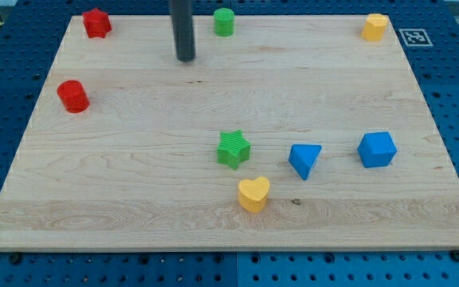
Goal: Move the green circle down a bit
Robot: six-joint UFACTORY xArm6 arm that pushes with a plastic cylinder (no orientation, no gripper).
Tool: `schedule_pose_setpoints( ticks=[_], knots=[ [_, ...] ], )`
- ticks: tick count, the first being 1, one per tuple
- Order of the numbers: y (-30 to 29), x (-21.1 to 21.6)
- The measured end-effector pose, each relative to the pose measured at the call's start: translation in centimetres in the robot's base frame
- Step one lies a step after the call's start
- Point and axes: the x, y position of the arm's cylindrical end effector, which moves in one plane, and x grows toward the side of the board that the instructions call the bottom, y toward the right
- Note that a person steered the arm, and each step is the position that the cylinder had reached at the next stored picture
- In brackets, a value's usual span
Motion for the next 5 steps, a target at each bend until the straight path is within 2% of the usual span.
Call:
schedule_pose_setpoints(
  ticks=[1,2,5],
  knots=[
    [-2.1,-6.5],
    [-0.9,-8.8],
    [8.4,-8.8]
  ],
)
